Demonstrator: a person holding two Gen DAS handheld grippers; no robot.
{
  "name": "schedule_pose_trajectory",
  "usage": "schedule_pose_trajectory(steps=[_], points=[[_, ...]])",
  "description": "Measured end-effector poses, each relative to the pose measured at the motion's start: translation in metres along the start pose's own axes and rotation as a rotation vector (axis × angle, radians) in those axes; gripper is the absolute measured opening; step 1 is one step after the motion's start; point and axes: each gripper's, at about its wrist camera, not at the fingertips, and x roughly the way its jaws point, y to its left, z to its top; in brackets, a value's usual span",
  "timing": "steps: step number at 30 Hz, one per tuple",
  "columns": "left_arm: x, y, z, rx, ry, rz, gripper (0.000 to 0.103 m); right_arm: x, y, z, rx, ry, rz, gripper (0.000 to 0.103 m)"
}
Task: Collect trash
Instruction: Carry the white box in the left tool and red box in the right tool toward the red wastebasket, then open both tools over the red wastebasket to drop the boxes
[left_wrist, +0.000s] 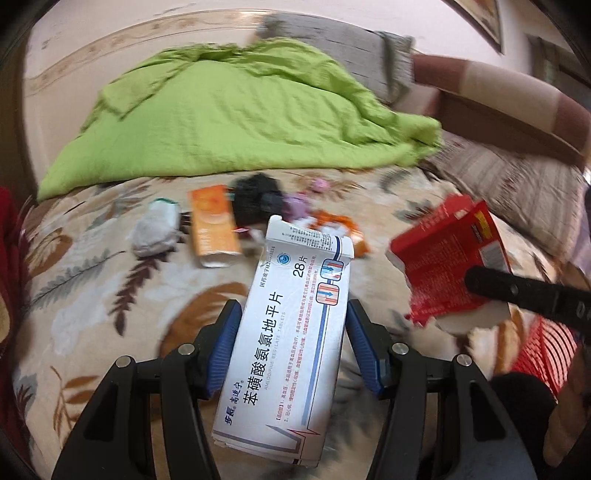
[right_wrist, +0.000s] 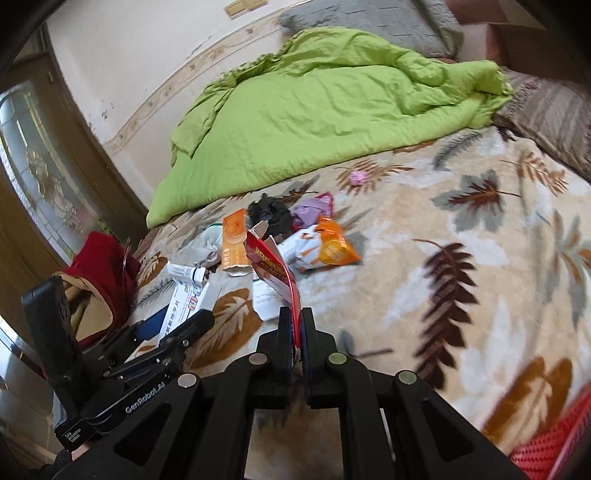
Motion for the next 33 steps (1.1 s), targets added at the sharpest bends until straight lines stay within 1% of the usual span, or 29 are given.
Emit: schedule_pose_trajectory(steps=[3, 5, 7, 9, 11, 13, 16, 17, 18, 21, 22, 23, 24, 25, 26, 29, 30, 33], points=[[-0.010, -0.028, 0.003, 0.049, -0.005, -0.063, 0.057, -0.022, -0.017, -0.003, 0.041, -0.003, -0.006, 0.005], [-0.018, -0.052, 0.009, 0.086, -0.019, -0.119, 0.057, -0.044, -0.033, -0.005, 0.068, -0.026, -0.028, 0.005], [-0.024, -0.075, 0.017, 0.116, -0.028, -0.187, 0.057, -0.064, -0.048, -0.007, 0.098, -0.048, -0.052, 0.005], [-0.028, -0.103, 0.025, 0.156, -0.028, -0.255, 0.057, -0.092, -0.071, -0.012, 0.141, -0.077, -0.098, 0.005], [-0.031, -0.135, 0.030, 0.204, -0.014, -0.339, 0.057, -0.119, -0.091, -0.018, 0.181, -0.100, -0.145, 0.005], [-0.032, -0.167, 0.032, 0.252, 0.012, -0.423, 0.057, -0.157, -0.113, -0.030, 0.222, -0.133, -0.225, 0.005], [-0.027, -0.212, 0.030, 0.303, 0.090, -0.558, 0.057, -0.197, -0.135, -0.044, 0.262, -0.165, -0.327, 0.006], [-0.025, -0.227, 0.028, 0.317, 0.120, -0.596, 0.057, -0.213, -0.145, -0.050, 0.281, -0.173, -0.378, 0.006], [-0.022, -0.242, 0.026, 0.333, 0.152, -0.632, 0.057, -0.221, -0.152, -0.055, 0.293, -0.175, -0.406, 0.007], [-0.014, -0.274, 0.020, 0.354, 0.202, -0.704, 0.058, -0.241, -0.172, -0.070, 0.342, -0.168, -0.488, 0.008], [-0.008, -0.284, 0.017, 0.372, 0.237, -0.716, 0.065, -0.244, -0.179, -0.076, 0.361, -0.166, -0.494, 0.008], [-0.002, -0.292, 0.015, 0.376, 0.265, -0.708, 0.070, -0.246, -0.183, -0.079, 0.372, -0.160, -0.507, 0.008], [0.002, -0.295, 0.014, 0.370, 0.277, -0.702, 0.070, -0.247, -0.188, -0.083, 0.388, -0.153, -0.535, 0.016], [0.005, -0.296, 0.014, 0.359, 0.289, -0.700, 0.070, -0.248, -0.194, -0.087, 0.414, -0.144, -0.556, 0.030], [0.006, -0.294, 0.013, 0.347, 0.292, -0.703, 0.070, -0.250, -0.198, -0.089, 0.433, -0.143, -0.559, 0.035], [0.006, -0.277, 0.018, 0.305, 0.285, -0.692, 0.070, -0.254, -0.203, -0.092, 0.444, -0.160, -0.545, 0.036], [0.007, -0.271, 0.022, 0.291, 0.280, -0.688, 0.070, -0.253, -0.204, -0.091, 0.443, -0.160, -0.548, 0.036], [0.006, -0.247, 0.034, 0.238, 0.255, -0.667, 0.070, -0.246, -0.205, -0.088, 0.445, -0.157, -0.517, 0.036]])
